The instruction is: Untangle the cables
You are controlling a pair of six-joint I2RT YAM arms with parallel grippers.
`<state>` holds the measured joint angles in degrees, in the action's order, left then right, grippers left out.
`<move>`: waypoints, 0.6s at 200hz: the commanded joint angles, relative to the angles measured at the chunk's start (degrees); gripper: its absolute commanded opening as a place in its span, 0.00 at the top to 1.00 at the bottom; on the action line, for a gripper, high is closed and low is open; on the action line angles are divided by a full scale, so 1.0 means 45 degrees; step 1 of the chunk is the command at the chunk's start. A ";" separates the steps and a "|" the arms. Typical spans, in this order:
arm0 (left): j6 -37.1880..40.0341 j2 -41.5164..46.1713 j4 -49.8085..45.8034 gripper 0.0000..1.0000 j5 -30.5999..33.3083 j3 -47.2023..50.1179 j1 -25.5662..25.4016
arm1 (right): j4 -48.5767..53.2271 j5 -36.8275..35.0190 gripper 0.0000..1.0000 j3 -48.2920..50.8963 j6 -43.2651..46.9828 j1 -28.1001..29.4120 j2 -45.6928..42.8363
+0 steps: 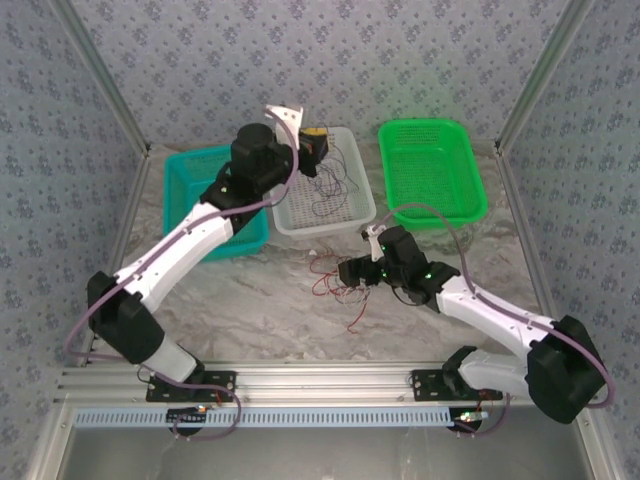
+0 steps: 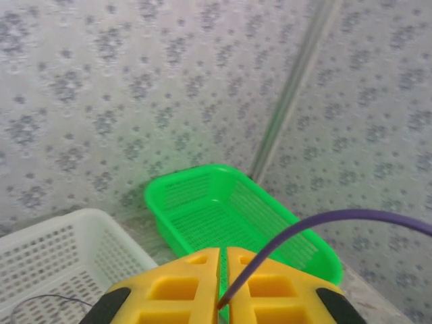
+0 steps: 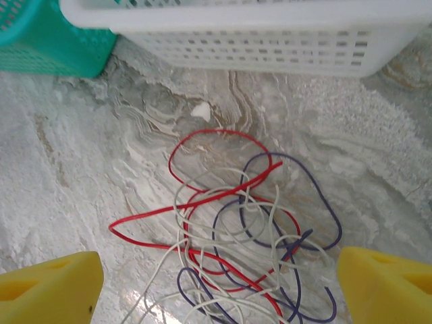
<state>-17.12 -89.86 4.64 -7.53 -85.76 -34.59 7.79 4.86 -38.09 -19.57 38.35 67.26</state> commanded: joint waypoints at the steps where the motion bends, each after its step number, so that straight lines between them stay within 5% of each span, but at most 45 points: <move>1: -0.1325 -0.1141 -0.0101 0.89 -0.0905 -0.0529 0.0916 | 0.0802 -0.0341 0.09 -0.0514 -0.0338 0.0098 0.0442; 109: -0.2308 -0.3709 -0.1431 0.80 -0.1580 -0.1142 0.1540 | 0.2574 -0.1156 0.09 -0.1092 -0.0454 0.0077 0.1293; 120: -0.2322 -0.3696 -0.1622 0.71 -0.1398 -0.1062 0.1534 | 0.2662 -0.1185 0.09 -0.1030 -0.0537 0.0010 0.1316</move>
<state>-26.79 -106.32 -0.49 -13.74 -89.14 -27.53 16.40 1.43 -41.52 -20.38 38.54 72.86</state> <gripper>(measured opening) 0.227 0.912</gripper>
